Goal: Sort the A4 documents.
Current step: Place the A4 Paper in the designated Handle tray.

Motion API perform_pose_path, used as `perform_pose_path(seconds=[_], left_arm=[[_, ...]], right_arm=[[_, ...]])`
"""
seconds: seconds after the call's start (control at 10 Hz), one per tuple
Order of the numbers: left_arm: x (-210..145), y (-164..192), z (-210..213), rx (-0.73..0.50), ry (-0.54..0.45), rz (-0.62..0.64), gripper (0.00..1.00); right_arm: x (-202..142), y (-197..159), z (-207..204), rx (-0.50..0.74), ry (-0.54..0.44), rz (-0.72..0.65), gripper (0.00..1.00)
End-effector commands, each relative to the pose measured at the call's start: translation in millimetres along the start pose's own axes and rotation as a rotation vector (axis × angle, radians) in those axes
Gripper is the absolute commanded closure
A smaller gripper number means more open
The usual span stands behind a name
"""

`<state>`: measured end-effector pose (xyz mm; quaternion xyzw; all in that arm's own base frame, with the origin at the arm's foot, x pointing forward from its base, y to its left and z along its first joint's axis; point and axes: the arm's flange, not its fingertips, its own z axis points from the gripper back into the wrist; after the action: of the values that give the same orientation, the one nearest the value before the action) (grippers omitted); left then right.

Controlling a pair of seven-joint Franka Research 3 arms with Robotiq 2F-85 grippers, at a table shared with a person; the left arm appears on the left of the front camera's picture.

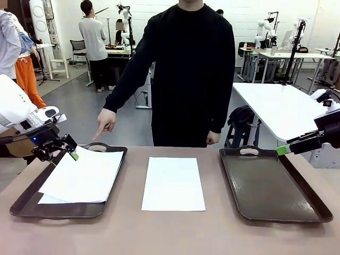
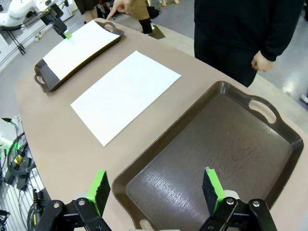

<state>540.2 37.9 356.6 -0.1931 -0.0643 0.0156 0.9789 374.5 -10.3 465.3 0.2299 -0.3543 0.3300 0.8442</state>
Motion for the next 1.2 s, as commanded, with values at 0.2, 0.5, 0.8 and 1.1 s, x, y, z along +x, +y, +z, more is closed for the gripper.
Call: perform_pose_path(seconds=[0.2, 0.5, 0.8, 1.1], left_arm=[[3.4, -5.0, 5.8, -0.005, -0.021, 0.032, 0.0], [3.1, -1.8, 4.1, -0.001, -0.014, 0.014, 0.0], [3.1, -1.8, 4.1, -0.001, -0.014, 0.014, 0.0], [3.1, -1.8, 4.1, -0.001, -0.014, 0.014, 0.0]], right_arm=[[-0.1, -3.9, -4.3, 0.018, -0.025, 0.008, 0.0], [-0.1, -3.9, -4.3, 0.018, -0.025, 0.008, 0.0], [-0.1, -3.9, -4.3, 0.018, -0.025, 0.008, 0.0], [-0.1, -3.9, -4.3, 0.018, -0.025, 0.008, 0.0]])
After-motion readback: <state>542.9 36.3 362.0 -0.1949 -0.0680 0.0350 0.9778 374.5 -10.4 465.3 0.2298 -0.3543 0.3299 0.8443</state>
